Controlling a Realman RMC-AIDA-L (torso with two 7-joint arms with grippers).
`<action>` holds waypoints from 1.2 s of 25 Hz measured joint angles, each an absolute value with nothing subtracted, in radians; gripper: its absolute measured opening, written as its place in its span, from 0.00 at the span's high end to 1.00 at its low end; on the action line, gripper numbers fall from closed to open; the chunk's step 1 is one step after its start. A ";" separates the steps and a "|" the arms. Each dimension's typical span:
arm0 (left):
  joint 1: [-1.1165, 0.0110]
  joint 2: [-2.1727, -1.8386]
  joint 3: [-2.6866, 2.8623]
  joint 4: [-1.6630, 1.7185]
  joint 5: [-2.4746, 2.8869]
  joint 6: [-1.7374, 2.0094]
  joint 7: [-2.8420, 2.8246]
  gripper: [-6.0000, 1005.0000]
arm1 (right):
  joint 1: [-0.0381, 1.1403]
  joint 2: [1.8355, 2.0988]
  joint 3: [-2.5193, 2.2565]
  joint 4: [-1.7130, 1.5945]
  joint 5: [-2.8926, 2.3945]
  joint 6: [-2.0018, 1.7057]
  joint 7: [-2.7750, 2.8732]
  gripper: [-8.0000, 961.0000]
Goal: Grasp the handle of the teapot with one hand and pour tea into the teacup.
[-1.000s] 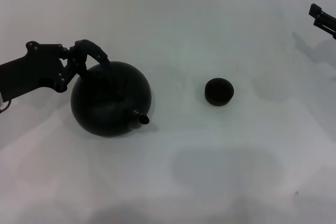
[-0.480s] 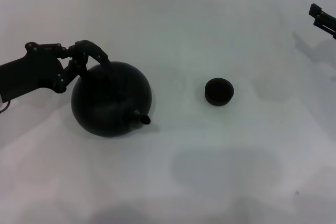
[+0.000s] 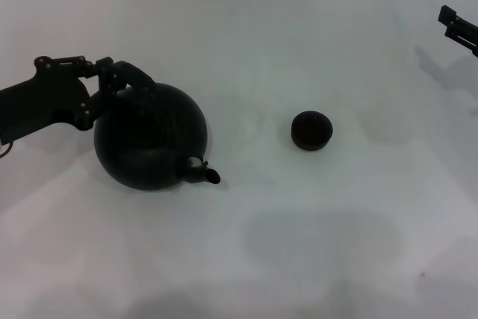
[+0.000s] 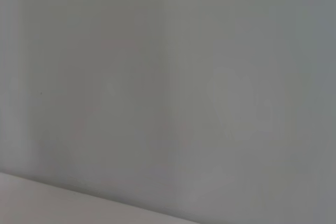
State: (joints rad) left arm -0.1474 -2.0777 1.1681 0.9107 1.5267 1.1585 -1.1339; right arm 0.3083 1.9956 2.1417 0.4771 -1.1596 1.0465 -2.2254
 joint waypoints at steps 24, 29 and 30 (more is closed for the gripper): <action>0.063 -2.079 1.078 0.890 1.285 1.322 -0.960 0.42 | 0.285 1.989 2.142 0.487 -1.160 1.071 -2.236 0.12; 0.110 -2.076 1.070 0.753 1.055 1.348 -0.839 0.42 | 0.278 1.988 2.143 0.490 -1.160 1.104 -2.246 0.12; 0.110 -2.075 1.058 0.715 1.020 1.353 -0.820 0.42 | 0.278 1.989 2.143 0.490 -1.160 1.108 -2.250 0.12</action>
